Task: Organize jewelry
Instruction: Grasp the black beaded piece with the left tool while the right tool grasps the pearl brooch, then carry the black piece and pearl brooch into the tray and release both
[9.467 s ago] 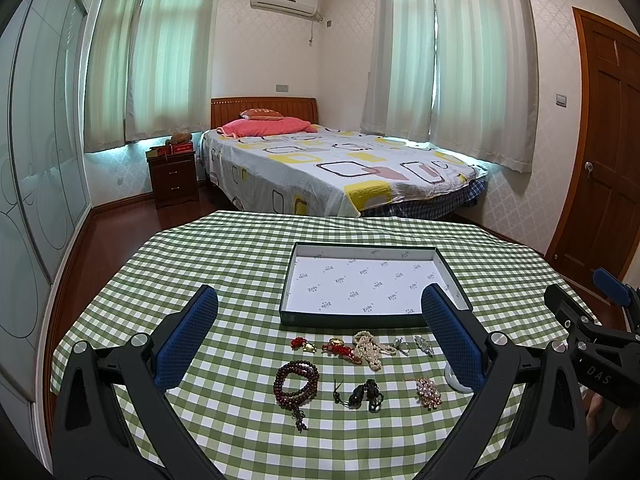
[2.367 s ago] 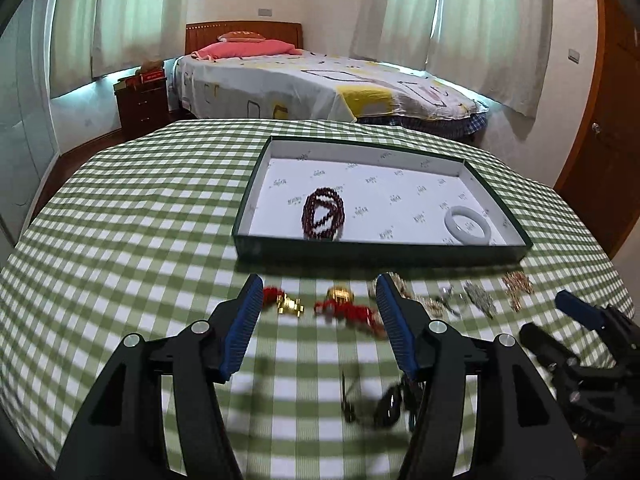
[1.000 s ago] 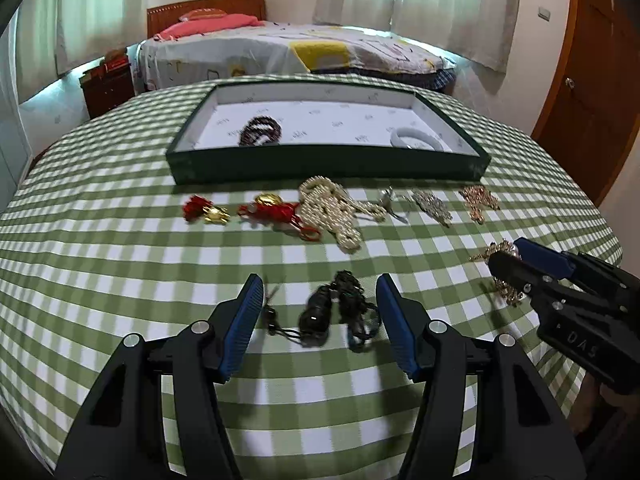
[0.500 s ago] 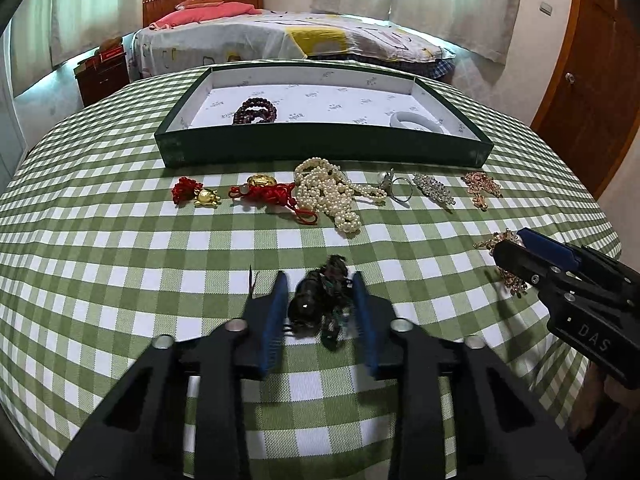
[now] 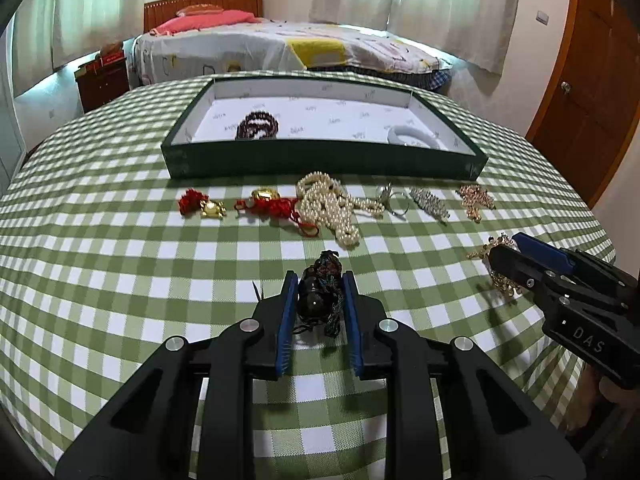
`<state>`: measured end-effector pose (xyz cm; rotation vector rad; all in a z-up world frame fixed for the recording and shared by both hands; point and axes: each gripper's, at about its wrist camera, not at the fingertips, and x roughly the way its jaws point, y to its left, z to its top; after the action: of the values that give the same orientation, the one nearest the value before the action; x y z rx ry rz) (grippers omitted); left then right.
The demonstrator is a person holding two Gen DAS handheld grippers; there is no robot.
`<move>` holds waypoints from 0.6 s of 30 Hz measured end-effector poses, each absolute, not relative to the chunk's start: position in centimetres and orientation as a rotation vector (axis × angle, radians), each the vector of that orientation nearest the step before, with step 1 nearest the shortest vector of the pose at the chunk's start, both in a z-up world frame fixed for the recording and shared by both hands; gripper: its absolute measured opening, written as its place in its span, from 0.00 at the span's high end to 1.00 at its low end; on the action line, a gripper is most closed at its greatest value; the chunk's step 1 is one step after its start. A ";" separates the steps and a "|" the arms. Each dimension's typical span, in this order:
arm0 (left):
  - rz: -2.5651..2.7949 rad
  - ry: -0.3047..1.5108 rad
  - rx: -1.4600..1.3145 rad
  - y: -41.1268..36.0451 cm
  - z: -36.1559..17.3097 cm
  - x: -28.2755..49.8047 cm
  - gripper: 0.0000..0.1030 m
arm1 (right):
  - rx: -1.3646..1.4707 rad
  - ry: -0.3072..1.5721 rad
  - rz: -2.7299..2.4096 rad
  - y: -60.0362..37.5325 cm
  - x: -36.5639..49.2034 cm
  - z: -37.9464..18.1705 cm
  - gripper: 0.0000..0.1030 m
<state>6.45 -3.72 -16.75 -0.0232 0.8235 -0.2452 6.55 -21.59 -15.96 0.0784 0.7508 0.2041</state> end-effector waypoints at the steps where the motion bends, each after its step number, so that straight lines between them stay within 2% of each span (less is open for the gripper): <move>1: -0.245 0.818 -0.024 -3.7 -16.6 6.4 0.79 | 0.078 0.748 0.204 -21.6 6.5 -15.9 0.62; 18: -0.238 0.733 -0.028 -3.2 -14.1 6.8 0.79 | 0.053 0.675 0.215 -20.9 6.3 -13.2 0.62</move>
<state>6.76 -3.16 -14.08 -0.0284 0.7333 -0.2377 6.26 -20.94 -13.19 0.0535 0.6748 0.2148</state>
